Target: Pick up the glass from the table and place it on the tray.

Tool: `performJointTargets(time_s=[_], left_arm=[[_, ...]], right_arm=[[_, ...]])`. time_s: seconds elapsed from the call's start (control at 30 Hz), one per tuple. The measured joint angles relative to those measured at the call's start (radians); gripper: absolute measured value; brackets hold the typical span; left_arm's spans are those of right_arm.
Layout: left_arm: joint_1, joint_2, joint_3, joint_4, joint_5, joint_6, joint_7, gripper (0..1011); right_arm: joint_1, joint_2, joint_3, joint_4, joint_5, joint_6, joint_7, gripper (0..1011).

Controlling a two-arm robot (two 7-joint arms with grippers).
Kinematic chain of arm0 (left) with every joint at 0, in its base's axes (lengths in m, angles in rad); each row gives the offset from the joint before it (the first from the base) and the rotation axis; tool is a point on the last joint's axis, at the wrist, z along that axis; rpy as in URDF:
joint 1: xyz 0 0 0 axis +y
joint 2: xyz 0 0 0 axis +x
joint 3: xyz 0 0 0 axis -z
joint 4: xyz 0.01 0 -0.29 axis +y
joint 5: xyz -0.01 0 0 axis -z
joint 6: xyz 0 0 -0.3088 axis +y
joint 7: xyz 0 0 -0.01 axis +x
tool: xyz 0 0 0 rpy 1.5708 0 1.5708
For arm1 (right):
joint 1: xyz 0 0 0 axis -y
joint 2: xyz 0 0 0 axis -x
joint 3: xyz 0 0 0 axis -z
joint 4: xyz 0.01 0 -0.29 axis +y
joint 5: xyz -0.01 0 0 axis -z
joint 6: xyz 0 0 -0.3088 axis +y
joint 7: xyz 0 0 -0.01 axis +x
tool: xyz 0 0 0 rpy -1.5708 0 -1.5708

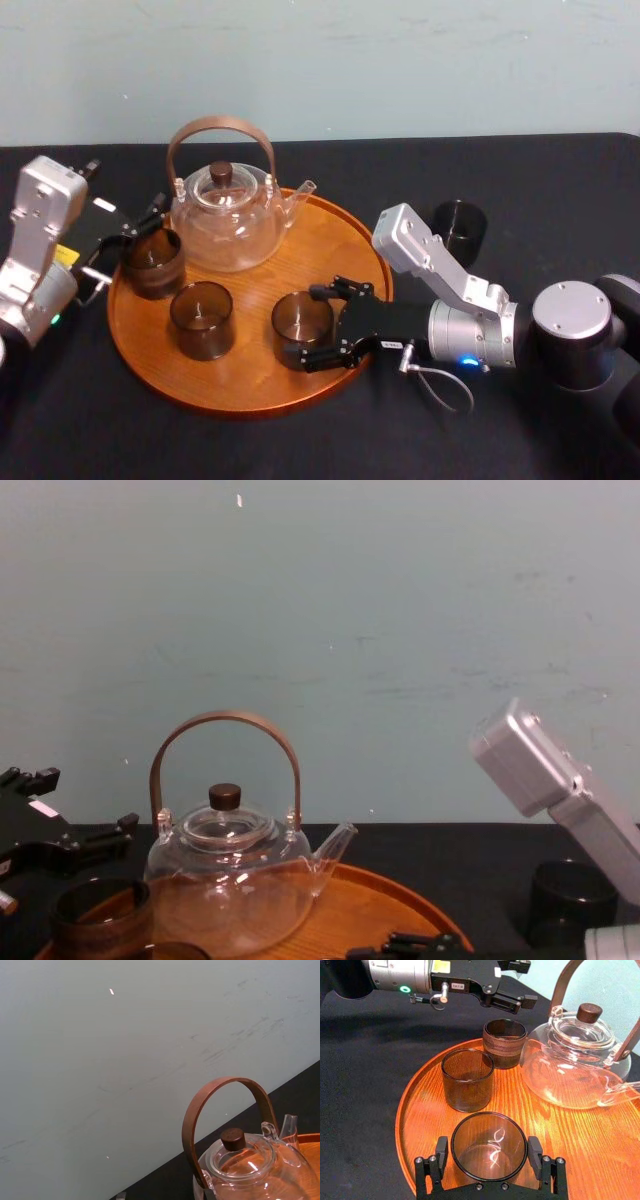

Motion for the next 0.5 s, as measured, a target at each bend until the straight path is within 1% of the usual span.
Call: performJointTargets(time_s=[0.43,0.5], left_arm=[[0.0,0.0,0.0,0.0,0.0,0.0,0.0,1001],[0.0,0.0,0.0,0.0,0.0,0.0,0.0,1001]], right_arm=[[0.0,0.0,0.0,0.0,0.002,-0.001,0.003,1003],[-0.005,0.01,0.006,-0.005,0.01,-0.008,0.014,1002]])
